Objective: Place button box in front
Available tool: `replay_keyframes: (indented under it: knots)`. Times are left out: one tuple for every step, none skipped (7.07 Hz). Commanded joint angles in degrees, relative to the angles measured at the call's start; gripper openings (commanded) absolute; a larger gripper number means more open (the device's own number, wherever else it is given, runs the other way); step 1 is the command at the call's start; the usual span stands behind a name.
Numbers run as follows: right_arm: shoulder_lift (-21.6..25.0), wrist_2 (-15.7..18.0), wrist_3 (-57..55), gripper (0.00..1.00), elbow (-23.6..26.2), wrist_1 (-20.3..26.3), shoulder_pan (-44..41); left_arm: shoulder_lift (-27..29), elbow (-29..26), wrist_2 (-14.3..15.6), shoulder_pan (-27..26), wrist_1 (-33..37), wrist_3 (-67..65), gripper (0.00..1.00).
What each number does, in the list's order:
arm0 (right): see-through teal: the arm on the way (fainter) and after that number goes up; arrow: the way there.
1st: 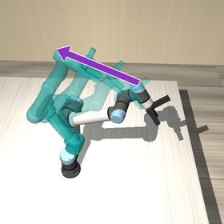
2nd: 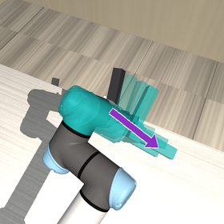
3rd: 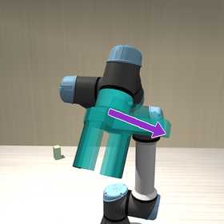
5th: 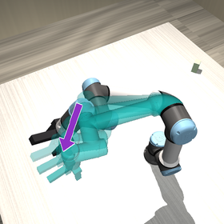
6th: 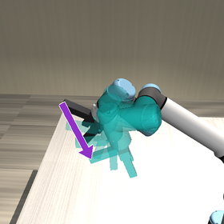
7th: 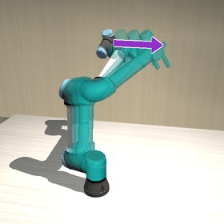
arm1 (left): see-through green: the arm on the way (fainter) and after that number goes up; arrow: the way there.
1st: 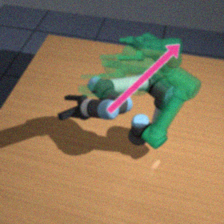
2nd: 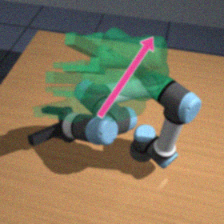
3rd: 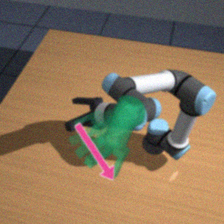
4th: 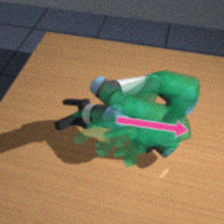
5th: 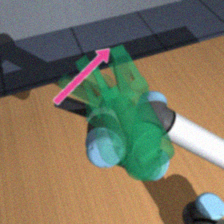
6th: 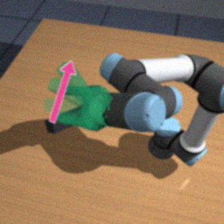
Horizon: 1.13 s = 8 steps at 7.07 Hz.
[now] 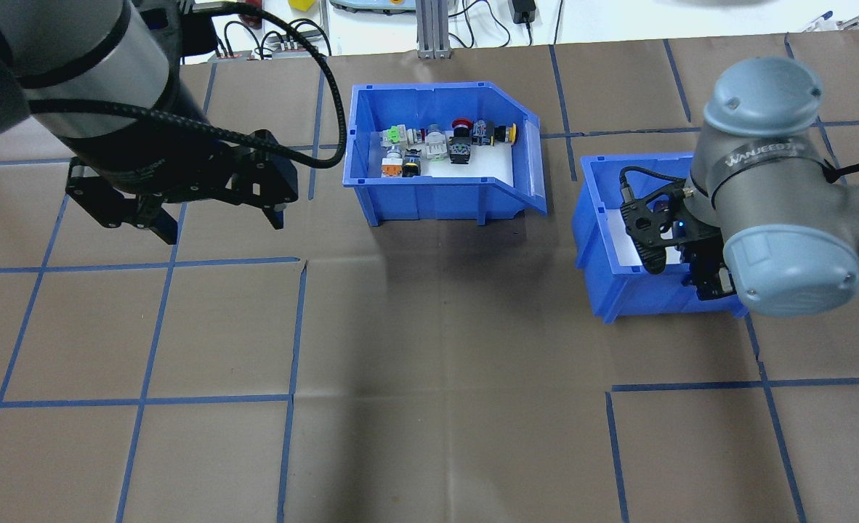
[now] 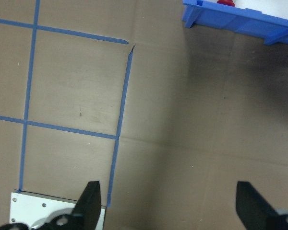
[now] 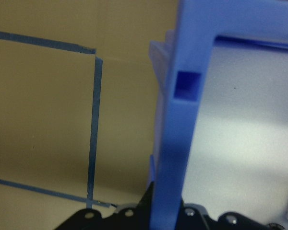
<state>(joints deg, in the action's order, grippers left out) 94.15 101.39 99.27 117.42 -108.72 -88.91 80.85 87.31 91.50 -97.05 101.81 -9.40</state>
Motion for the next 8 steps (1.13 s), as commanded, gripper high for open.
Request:
replay_keyframes:
  knots:
    - [0.4, 0.1, -8.2, 0.05, 2.6, -0.1, -6.7, -0.7, 1.4, 0.3, 2.3, -1.4, 11.9, 0.99]
    - [0.5, 0.0, -10.8, 0.05, 3.1, -0.1, -8.7, -0.7, 3.0, 0.1, 2.4, -2.3, 12.2, 0.99]
    - [0.0, -0.2, -16.1, 0.05, 3.1, -0.3, -13.3, -0.4, 4.5, 0.3, 2.5, -3.8, 12.3, 0.99]
    - [-0.3, -0.5, -22.2, 0.05, 2.9, -1.1, -18.5, -0.8, 5.8, 0.3, 2.4, -6.1, 12.3, 0.99]
    - [-0.4, -0.6, -28.5, 0.05, 2.6, -1.9, -22.5, -1.0, 6.1, 0.3, 2.5, -6.4, 12.3, 0.99]
    - [-1.9, -0.8, -33.3, 0.05, 2.0, -6.5, -27.0, -1.0, 6.2, 0.3, 2.4, -6.4, 12.1, 0.99]
    - [-5.3, -0.5, -37.6, 0.05, 0.7, -9.1, -32.2, -1.0, 6.2, 0.3, 2.4, -6.4, 12.2, 0.99]
    - [-8.3, 0.1, -41.0, 0.06, -1.3, -9.9, -35.8, -1.0, 6.1, 0.3, 2.4, -6.4, 12.2, 0.99]
